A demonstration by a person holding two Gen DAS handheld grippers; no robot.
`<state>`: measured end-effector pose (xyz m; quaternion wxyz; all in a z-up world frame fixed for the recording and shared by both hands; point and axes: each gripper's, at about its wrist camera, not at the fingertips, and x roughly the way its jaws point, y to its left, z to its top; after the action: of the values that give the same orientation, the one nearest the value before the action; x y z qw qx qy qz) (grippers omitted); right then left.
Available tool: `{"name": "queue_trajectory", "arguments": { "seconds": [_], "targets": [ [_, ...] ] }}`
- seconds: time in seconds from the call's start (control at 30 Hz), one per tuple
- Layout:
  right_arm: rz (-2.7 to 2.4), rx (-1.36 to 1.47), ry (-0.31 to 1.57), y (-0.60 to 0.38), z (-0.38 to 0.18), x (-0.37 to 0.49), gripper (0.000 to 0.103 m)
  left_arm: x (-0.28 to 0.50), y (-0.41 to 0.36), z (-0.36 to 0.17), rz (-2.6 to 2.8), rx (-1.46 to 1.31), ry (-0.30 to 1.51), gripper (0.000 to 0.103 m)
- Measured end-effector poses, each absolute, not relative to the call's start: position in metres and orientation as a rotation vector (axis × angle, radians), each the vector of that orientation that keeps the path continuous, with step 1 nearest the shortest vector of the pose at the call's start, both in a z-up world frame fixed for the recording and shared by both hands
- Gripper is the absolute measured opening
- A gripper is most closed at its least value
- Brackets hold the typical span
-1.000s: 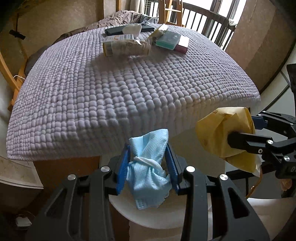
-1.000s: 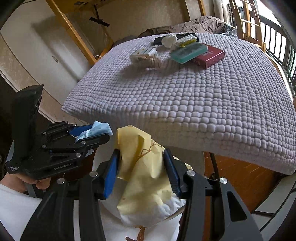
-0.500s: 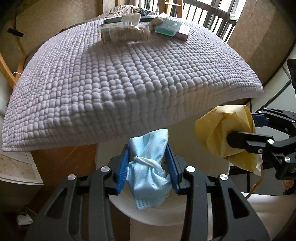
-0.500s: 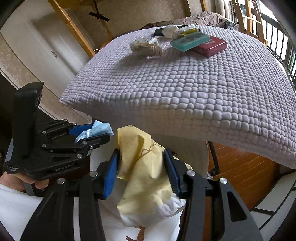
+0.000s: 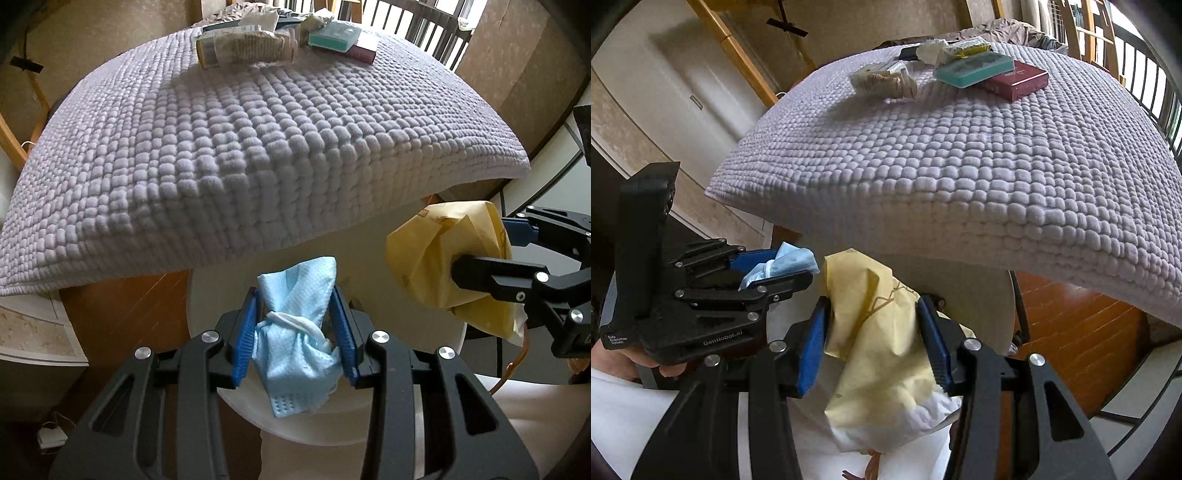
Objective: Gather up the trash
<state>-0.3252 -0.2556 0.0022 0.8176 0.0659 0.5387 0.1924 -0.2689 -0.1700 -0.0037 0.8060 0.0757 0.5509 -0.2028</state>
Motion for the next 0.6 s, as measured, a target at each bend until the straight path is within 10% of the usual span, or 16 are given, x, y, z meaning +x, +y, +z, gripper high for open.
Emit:
{"name": "queue_trajectory", "arguments": {
  "seconds": [0.6],
  "targets": [
    [0.378, 0.141, 1.181, -0.244, -0.024, -0.322, 0.048, -0.270, -0.189, -0.044, -0.434, 0.186, 1.208, 0.041]
  ]
}}
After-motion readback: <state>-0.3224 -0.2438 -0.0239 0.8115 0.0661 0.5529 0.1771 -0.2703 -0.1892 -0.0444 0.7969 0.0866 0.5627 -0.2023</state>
